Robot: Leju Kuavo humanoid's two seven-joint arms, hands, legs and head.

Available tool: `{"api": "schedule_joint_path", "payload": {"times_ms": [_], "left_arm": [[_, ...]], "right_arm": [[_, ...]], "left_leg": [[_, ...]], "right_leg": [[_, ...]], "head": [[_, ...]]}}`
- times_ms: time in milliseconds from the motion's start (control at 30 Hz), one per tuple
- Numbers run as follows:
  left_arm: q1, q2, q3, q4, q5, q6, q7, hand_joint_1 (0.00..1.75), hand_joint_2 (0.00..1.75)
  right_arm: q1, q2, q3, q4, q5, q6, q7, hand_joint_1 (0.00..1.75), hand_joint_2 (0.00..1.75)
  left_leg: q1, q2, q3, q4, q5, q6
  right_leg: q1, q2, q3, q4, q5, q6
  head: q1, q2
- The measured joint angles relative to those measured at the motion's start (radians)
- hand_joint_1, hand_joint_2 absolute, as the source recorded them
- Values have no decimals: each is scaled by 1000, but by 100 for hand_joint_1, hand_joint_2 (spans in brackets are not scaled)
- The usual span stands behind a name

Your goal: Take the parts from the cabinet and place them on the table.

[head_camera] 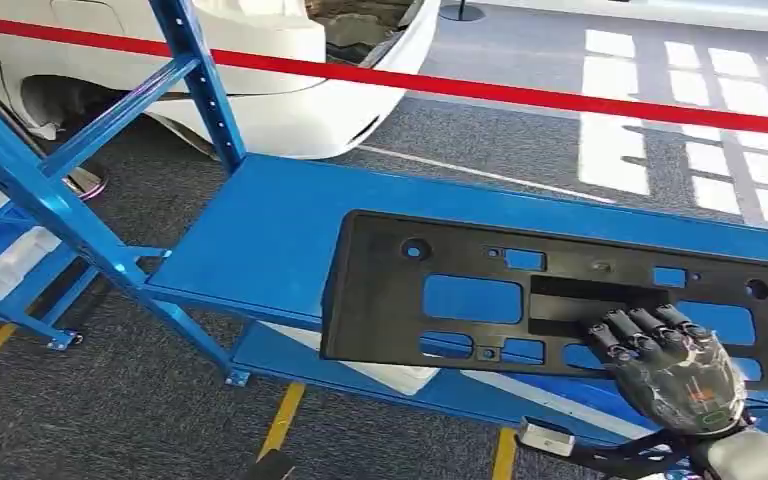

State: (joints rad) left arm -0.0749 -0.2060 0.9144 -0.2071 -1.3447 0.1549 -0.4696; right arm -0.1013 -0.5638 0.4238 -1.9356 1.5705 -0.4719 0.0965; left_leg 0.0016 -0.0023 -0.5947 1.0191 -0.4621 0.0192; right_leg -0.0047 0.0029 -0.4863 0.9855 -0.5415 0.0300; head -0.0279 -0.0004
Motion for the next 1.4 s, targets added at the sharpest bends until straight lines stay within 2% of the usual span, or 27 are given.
{"api": "schedule_joint_path", "payload": {"times_ms": [67, 133, 200, 233, 300, 367, 400, 433, 500, 567, 633, 700, 733, 800, 867, 900, 933, 967, 1033, 1067, 1100, 1133, 1200, 1233, 1300, 1367, 1400], "left_arm": [[1, 0, 0, 0, 0, 0, 0, 0, 175], [0, 2, 0, 0, -1, 2, 0, 0, 175], [0, 2, 0, 0, -4, 1, 0, 0, 175], [0, 2, 0, 0, -5, 2, 0, 0, 175], [-1, 2, 0, 0, -5, 1, 0, 0, 175], [-1, 2, 0, 0, -6, 2, 0, 0, 175], [-2, 2, 0, 0, -6, 2, 0, 0, 175], [-4, 2, 0, 0, -6, 2, -1, 0, 175], [-4, 2, 0, 0, -6, 1, -2, 0, 175], [-2, 0, 0, 0, -7, 1, -1, 0, 175], [-5, 0, 0, 0, -7, 2, -2, 0, 175], [-5, 0, 0, 0, -8, 2, -2, 0, 175], [-5, 0, 0, 0, -8, 1, -2, 0, 175], [-5, 0, 0, 0, -8, 1, -2, 0, 175], [-5, 0, 0, 0, -8, 1, -2, 0, 175], [-5, -1, 0, 0, -8, 1, -2, 0, 175], [-5, -1, 0, 0, -8, 1, -2, 0, 175], [-5, -1, 0, 0, -8, 1, -2, 0, 175], [-5, -1, 0, 0, -8, 1, -2, 0, 175], [-4, 0, 0, 0, -8, 1, -2, 0, 175], [-4, 1, 0, 0, -8, 2, -2, 0, 175], [-4, 2, 0, 0, -8, 2, -1, 0, 175], [-4, 2, 0, 0, -8, 2, 0, 0, 175], [-4, 2, 0, 0, -8, 2, 0, 0, 175], [-4, 3, 0, 0, -8, 2, 0, 0, 175], [-4, 3, 0, 0, -8, 2, 0, 0, 175], [-4, 3, 0, 0, -8, 2, 0, 0, 175]], "right_arm": [[-3, -2, 6, 0, 0, 1, 5, 175, 175], [-8, -3, 11, 0, 0, 2, 8, 175, 175], [-8, -3, 15, 1, 0, 3, 15, 175, 175], [-9, -3, 18, 2, 0, 3, 18, 175, 175], [-12, -3, 24, 3, 0, 8, 30, 175, 175], [-18, -5, 32, 3, 0, 11, 42, 175, 175], [-20, -7, 35, 3, 0, 11, 45, 175, 175], [-22, -10, 38, 3, 0, 11, 48, 175, 175], [-25, -13, 45, 3, 1, 11, 52, 175, 175], [-33, -19, 56, 3, 0, 16, 64, 175, 175], [-40, -28, 66, 3, 0, 21, 78, 175, 175], [-46, -30, 76, 7, 0, 21, 88, 175, 175], [-48, -31, 81, 8, 0, 22, 93, 175, 175], [-52, -34, 92, 11, 0, 24, 102, 175, 175], [-58, -37, 102, 11, 0, 24, 107, 175, 175], [-65, -38, 106, 11, 0, 24, 108, 175, 175], [-71, -40, 110, 11, 0, 24, 108, 175, 175], [-74, -43, 112, 11, 0, 24, 110, 175, 175], [-76, -45, 118, 11, 0, 27, 120, 175, 175], [-78, -46, 123, 11, 0, 29, 129, 175, 175], [-84, -46, 127, 11, 0, 31, 135, 175, 175], [-86, -46, 132, 12, 0, 32, 141, 175, 175], [-87, -47, 141, 12, 0, 33, 147, 175, 175], [-88, -47, 145, 13, 0, 33, 150, 175, 175], [-91, -48, 156, 14, 0, 34, 159, 175, 175], [-93, -51, 165, 14, 0, 34, 166, 175, 175], [-95, -52, 169, 14, 0, 34, 168, 175, 175]], "left_leg": [[0, -8, -5, -5, 0, -9], [0, -8, -35, 70, -86, -17], [5, -7, -84, 226, -180, -26], [6, -7, -97, 285, -196, -29], [8, -7, -67, 275, -156, -32], [11, -7, 36, 118, -86, -30], [12, -7, 89, 34, -81, -27], [8, -8, 109, -9, -94, -21], [5, -8, 97, -9, -92, -16], [10, -5, 85, -19, -72, 5], [10, 0, 66, -17, -52, 22], [6, 1, 41, -17, -34, 23], [4, 2, 28, -15, -24, 24], [1, 2, 4, -12, -8, 24], [-2, 1, -15, -9, 7, 22], [-3, 1, -19, -8, 14, 20], [-9, 0, -22, -7, 18, 14], [-7, 0, -24, -8, 29, 8], [-2, 1, -30, -13, 45, -6], [-4, -1, -37, -11, 44, -12], [-2, -1, -43, 3, 10, -17], [-1, 0, -57, 49, -48, -21], [2, 0, -98, 206, -158, -29], [2, 0, -110, 272, -179, -32], [4, 0, -86, 292, -135, -34], [6, 0, 12, 155, -65, -30], [6, 0, 66, 71, -61, -26]], "right_leg": [[-9, -4, -11, -13, 17, -22], [-11, -12, -26, -12, 34, -37], [-9, -15, -51, -5, 48, -39], [-8, -16, -65, -1, 55, -38], [-9, -16, -90, 8, 66, -35], [-10, -15, -113, 23, 73, -28], [-10, -15, -121, 32, 76, -24], [-5, -15, -132, 41, 80, -18], [-7, -15, -140, 39, 96, -4], [-11, -10, -147, 38, 106, 10], [-13, -7, -170, 97, 15, 17], [-14, -8, -206, 248, -92, 24], [-13, -7, -215, 312, -110, 25], [-13, -7, -184, 320, -67, 24], [-12, -7, -72, 170, 4, 14], [-8, -4, -2, 68, 7, 4], [-2, -5, 40, -7, -11, -3], [-2, -4, 52, -31, -18, -5], [5, -4, 42, -30, -12, -10], [-3, -8, 36, -36, 1, -21], [-6, -15, 26, -37, 10, -29], [-6, -15, 14, -36, 18, -38], [-4, -16, -13, -32, 37, -40], [-4, -17, -28, -27, 46, -39], [-4, -17, -61, -13, 59, -36], [-5, -17, -91, 8, 65, -30], [-5, -16, -101, 19, 67, -28]], "head": [[0, 0], [-4, 0], [-4, 0], [-3, 0], [-4, 0], [-4, 0], [-4, 0], [-3, 0], [-3, 0], [-3, 0], [0, 0], [0, 0], [0, 0], [0, 0], [0, 0], [0, 0], [0, 0], [-3, 0], [0, 0], [-1, 0], [-2, 0], [-3, 0], [-3, 0], [-3, 0], [-3, 0], [-3, 0], [-3, 0]]}}
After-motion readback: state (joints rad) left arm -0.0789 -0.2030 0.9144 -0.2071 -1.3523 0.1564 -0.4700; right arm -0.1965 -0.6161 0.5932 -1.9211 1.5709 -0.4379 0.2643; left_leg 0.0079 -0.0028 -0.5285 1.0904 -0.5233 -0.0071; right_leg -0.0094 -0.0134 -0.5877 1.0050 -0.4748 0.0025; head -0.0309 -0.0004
